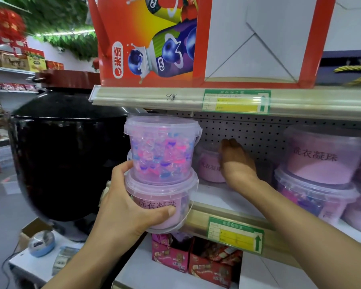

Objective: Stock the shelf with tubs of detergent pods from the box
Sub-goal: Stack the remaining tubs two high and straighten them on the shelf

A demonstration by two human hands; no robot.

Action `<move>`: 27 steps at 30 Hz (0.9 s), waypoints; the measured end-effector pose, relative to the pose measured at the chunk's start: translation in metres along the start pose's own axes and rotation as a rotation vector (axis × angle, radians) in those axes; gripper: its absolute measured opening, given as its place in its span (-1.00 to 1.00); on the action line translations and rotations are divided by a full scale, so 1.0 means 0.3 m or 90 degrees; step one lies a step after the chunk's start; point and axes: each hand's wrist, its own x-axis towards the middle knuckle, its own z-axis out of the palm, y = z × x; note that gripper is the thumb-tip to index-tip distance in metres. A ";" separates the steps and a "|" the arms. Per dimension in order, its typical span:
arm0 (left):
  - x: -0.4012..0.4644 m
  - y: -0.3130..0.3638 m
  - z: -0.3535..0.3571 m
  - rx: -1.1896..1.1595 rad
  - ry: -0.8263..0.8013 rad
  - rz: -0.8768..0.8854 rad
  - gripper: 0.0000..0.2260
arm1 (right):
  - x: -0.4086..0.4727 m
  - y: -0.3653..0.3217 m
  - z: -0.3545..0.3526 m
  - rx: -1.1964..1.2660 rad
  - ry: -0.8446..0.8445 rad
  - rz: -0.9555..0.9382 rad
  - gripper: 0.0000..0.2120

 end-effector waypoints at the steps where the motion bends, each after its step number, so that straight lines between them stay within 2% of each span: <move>1: -0.002 0.003 -0.002 -0.003 0.001 -0.001 -0.14 | 0.005 0.003 0.002 -0.001 0.000 -0.001 -0.67; 6: -0.011 0.009 0.001 -0.018 0.000 -0.006 -0.16 | 0.017 0.019 0.006 -0.020 -0.003 -0.009 -0.65; 11: -0.007 0.016 0.027 -0.049 -0.012 0.006 -0.12 | 0.014 0.035 -0.015 0.027 -0.019 -0.009 -0.65; 14: -0.007 0.036 0.060 -0.073 -0.019 0.010 -0.14 | -0.033 0.067 -0.075 0.177 0.049 -0.024 -0.67; 18: 0.015 0.063 0.121 -0.067 -0.036 0.018 -0.21 | -0.140 0.096 -0.141 0.478 0.088 -0.064 -0.87; 21: 0.040 0.074 0.178 -0.056 -0.050 0.035 -0.19 | -0.211 0.096 -0.171 0.560 0.069 -0.106 -0.66; 24: 0.074 0.078 0.230 -0.052 -0.063 0.036 -0.22 | -0.248 0.108 -0.188 0.548 0.016 -0.116 -0.56; 27: 0.114 0.071 0.268 -0.057 -0.077 0.039 -0.20 | -0.247 0.135 -0.165 0.521 -0.049 -0.095 -0.32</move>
